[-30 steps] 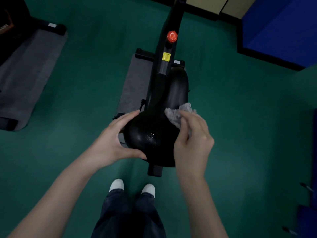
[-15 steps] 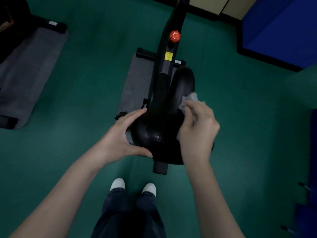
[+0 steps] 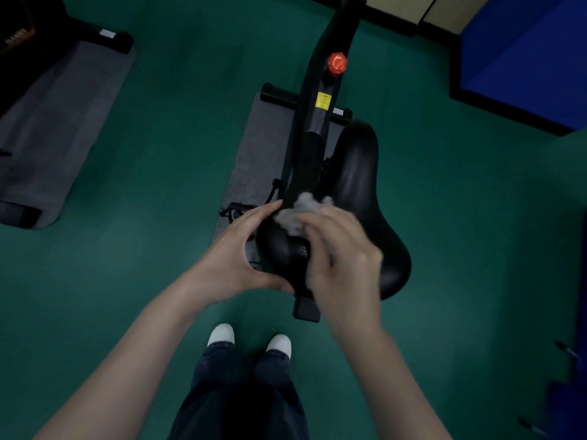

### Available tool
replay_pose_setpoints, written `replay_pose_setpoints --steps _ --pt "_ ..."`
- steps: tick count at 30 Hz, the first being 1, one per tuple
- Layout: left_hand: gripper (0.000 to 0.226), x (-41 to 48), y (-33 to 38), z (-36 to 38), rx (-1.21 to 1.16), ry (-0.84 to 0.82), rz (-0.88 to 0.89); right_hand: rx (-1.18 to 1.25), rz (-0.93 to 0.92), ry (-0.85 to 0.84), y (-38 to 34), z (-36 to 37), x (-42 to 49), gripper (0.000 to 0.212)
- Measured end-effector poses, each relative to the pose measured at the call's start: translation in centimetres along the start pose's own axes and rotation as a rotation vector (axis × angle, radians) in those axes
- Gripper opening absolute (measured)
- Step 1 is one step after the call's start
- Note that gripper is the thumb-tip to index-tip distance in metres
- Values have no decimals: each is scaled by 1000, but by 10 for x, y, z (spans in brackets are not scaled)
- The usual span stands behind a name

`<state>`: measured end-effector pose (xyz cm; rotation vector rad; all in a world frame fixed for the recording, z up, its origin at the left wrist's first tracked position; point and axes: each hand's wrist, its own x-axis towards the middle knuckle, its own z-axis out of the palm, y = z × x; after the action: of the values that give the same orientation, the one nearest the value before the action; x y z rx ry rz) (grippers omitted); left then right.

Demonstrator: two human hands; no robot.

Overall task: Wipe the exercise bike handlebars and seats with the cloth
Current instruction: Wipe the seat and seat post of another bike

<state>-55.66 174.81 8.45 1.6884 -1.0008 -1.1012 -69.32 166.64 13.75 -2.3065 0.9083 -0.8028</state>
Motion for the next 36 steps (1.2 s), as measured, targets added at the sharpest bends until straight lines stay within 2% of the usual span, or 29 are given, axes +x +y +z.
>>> replay_pose_setpoints --steps 2,4,7,11,16,20,22,24,28,32,36 --pt "107 1 -1 0 -39 -6 -10 -12 -106 -67 -7 7 -13 22" --pt "111 1 -4 0 -73 -15 -18 -12 -132 -50 -1 0 -28 24" --pt "109 1 -5 1 -129 -30 -28 -57 -14 123 9 -12 -43 23" --pt "107 1 -7 2 -110 -13 -34 -74 172 328 -9 15 -30 20" --pt "110 -1 -6 2 -52 15 -22 -110 63 136 -19 20 -29 22" --pt "117 -7 -6 6 -78 63 -25 -101 99 123 -10 -3 -17 19" --pt "116 -9 -8 10 -97 97 -31 -86 101 49 -13 0 3 18" --pt "110 -13 -7 15 -106 140 -46 -65 58 -108 -17 9 23 16" --pt "86 -23 -6 26 -159 249 -82 -4 -125 -419 -9 4 36 8" --pt "95 -33 -7 47 -330 337 -179 179 -303 -597 1 -14 35 7" --pt "64 -41 -1 71 -467 488 -203 152 -519 -942 -4 -1 58 6"
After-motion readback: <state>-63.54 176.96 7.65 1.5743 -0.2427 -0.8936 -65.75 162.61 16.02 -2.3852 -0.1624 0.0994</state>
